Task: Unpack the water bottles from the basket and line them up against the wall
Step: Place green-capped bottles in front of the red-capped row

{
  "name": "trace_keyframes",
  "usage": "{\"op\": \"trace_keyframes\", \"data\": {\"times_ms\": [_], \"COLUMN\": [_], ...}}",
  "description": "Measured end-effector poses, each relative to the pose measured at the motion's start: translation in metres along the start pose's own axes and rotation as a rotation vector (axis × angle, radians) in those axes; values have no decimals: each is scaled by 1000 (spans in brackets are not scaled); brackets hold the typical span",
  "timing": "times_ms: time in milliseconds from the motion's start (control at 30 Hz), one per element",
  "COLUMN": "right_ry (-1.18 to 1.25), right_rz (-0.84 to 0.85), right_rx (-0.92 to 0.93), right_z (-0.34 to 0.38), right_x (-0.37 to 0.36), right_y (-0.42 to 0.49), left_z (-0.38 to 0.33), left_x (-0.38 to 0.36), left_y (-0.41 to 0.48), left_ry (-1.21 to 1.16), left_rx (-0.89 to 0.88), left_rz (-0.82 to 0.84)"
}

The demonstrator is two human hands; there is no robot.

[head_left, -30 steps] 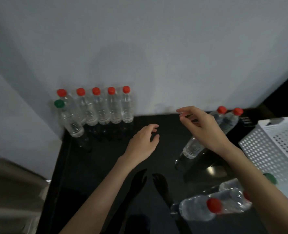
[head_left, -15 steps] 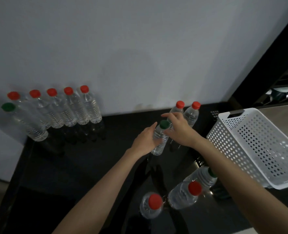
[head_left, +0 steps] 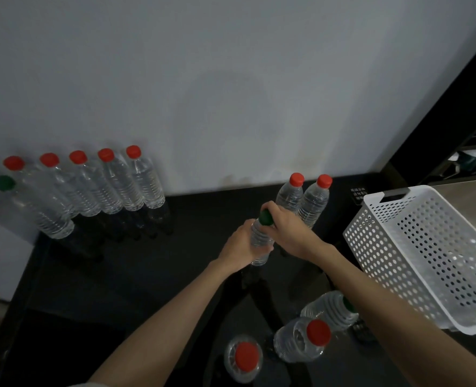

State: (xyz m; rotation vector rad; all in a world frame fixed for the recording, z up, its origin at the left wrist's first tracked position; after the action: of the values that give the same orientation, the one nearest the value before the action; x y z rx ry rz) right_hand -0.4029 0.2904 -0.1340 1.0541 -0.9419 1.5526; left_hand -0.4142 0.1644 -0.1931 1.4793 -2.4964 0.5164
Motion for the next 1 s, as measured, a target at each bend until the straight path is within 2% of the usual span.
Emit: {"op": "trace_keyframes", "data": {"times_ms": [200, 333, 567, 867, 933, 1000], "right_ry": [102, 177, 253, 342, 334, 326], "right_rz": [-72, -57, -42, -48, -44, -37], "right_rx": [84, 140, 231, 254, 263, 282], "right_z": [22, 56, 136, 249, 273, 296], "right_x": [7, 17, 8, -34, -45, -55], "right_y": [4, 15, 45, 105, 121, 138], "left_z": [11, 11, 37, 111, 126, 137], "left_x": [17, 42, 123, 233, 253, 272], "left_y": [-17, -38, -79, -124, -131, -135], "left_ry": [-186, -318, -352, -323, -478, -805], "left_rx": [-17, -25, -65, 71, 181, 340], "left_rz": [-101, -193, -346, -466, -477, -478]}}
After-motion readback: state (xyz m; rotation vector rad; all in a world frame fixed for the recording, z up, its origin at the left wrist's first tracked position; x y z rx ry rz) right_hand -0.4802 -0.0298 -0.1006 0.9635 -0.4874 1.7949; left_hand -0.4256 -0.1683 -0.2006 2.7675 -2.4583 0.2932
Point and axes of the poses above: each hand's wrist, its own y-axis towards the middle knuckle, its own x-axis out of the back of the hand, z = x × y, the point moved 3 cm from there along y, towards the middle knuckle, and after that the axes turned 12 degrees about -y, right-handed, at the moved point
